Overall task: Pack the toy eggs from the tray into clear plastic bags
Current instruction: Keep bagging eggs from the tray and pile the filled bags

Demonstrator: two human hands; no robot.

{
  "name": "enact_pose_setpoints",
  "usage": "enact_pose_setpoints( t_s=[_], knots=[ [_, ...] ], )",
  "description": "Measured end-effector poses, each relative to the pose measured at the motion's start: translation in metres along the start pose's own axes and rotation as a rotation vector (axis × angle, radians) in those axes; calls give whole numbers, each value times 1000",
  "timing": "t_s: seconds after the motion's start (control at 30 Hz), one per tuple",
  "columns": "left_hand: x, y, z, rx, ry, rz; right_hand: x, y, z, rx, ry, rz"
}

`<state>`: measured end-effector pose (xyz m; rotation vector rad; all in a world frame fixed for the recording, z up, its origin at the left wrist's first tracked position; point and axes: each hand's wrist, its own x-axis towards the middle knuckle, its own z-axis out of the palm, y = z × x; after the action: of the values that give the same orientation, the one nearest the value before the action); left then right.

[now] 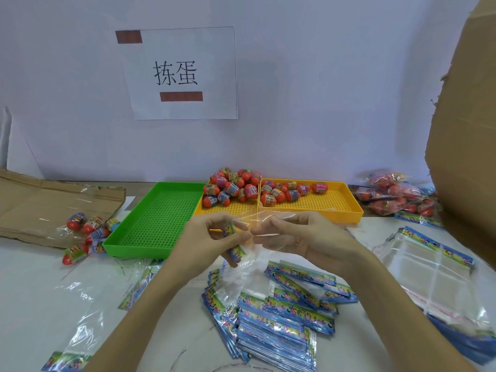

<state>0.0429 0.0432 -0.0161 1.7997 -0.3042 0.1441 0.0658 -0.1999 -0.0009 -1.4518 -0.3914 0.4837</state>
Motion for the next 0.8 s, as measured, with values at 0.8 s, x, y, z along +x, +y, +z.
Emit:
enact_pose_setpoints(
  t_s=[0.8],
  knots=[
    [-8,3,22,772,46,499,1,1,31,-807,112,-300]
  ],
)
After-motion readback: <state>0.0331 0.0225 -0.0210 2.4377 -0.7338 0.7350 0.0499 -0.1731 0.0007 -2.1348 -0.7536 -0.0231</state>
